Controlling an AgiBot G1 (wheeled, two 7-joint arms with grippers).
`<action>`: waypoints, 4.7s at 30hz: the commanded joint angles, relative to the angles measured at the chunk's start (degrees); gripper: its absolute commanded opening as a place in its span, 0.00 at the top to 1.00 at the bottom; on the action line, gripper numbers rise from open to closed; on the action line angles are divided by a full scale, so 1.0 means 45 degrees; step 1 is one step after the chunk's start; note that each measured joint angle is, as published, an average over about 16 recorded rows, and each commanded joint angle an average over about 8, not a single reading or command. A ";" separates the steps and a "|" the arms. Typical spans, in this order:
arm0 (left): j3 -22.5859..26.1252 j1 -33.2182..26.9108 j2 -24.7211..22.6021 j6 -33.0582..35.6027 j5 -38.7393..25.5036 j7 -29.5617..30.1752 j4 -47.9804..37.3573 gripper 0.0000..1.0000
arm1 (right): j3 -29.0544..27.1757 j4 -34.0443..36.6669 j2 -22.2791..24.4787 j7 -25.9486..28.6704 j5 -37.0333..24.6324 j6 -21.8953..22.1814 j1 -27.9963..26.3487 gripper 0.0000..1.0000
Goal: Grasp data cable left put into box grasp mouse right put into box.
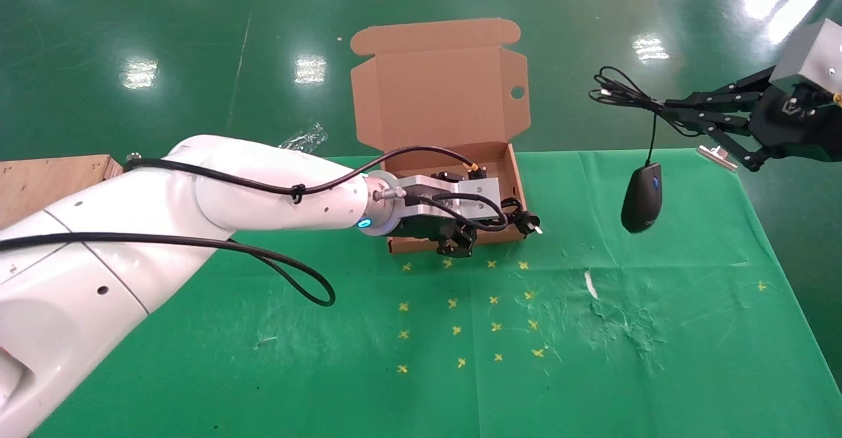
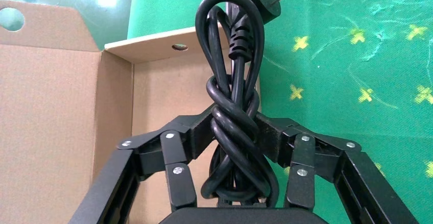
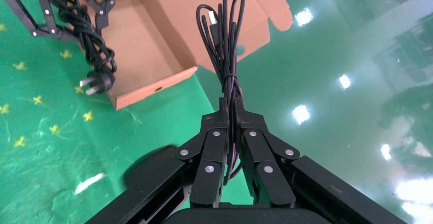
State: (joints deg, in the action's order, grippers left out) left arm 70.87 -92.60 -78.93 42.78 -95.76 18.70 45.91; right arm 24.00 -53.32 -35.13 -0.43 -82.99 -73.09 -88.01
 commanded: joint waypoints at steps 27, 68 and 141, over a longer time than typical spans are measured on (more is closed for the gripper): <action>0.1547 -0.1441 0.0852 -0.0860 0.3627 -0.0323 -0.3228 0.00 | -0.0051 -0.0716 -0.1185 0.0073 0.0833 -0.0013 0.0074 1.00; 0.0084 -0.1692 0.0868 0.0863 0.5787 -0.3886 -0.6480 0.00 | 0.1555 0.6709 -0.7507 -0.3880 -0.0653 0.2037 -0.0827 0.00; -0.6375 0.2858 0.5597 0.5417 0.9047 -0.2708 0.0277 0.00 | -0.1767 -0.4494 0.0025 0.2479 0.9143 -0.2803 0.5871 0.00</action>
State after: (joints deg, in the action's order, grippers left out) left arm 42.19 -79.74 -53.76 67.14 -55.06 6.51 47.14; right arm 16.10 -73.37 -35.14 10.63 -42.00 -85.63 -61.69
